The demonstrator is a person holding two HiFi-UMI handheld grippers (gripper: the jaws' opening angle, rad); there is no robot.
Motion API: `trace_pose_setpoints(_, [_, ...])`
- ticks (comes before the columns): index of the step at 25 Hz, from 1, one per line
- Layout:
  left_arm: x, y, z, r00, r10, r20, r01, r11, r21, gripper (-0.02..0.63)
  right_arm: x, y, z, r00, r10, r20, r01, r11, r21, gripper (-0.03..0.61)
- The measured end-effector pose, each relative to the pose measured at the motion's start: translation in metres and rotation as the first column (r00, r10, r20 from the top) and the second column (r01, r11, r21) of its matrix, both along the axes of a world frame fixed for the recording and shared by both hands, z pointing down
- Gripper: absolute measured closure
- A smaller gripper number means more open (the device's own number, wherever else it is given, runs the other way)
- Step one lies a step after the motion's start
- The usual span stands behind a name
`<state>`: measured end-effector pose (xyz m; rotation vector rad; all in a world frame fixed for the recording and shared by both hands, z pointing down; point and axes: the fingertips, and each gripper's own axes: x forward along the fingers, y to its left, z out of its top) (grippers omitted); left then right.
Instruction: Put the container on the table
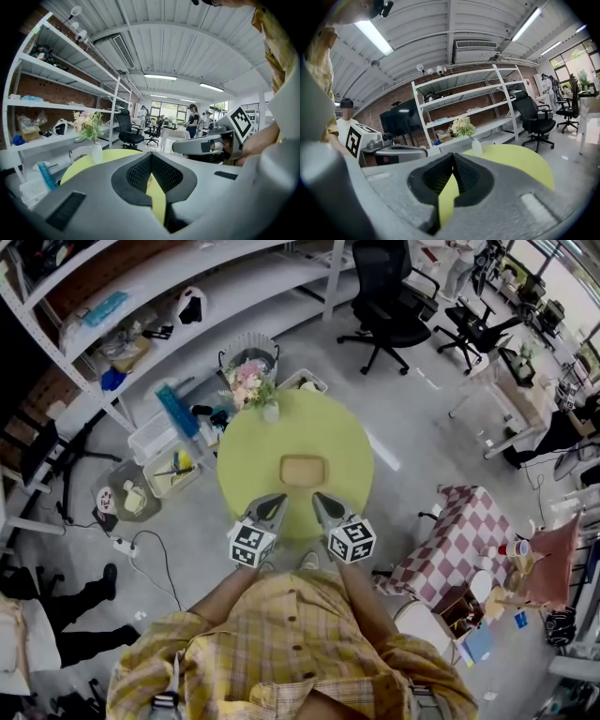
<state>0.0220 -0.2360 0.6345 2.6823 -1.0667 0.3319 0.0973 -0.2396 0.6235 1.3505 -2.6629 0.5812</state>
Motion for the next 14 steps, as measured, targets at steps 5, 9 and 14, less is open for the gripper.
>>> trace_pose_setpoints(5, [0.0006,0.0005,-0.0004,1.000,0.005,0.004,-0.005,1.000,0.000,0.609,0.0006,0.0015,0.0021,1.000,-0.004,-0.008,0.004,1.000,0.009,0.580])
trace_pose_setpoints(9, [0.0039,0.0002,-0.0021,1.000,0.009,0.007,-0.009,1.000,0.003,0.609,0.0000,0.0021,-0.0014,1.000,-0.013,-0.022,0.014,1.000,0.026,0.580])
trace_pose_setpoints(14, [0.0052,-0.0014,-0.0021,1.000,0.009,0.015,-0.009,1.000,0.005,0.609,-0.0038,0.0021,-0.0038,0.998,-0.032,-0.059,0.035,0.998,0.045,0.580])
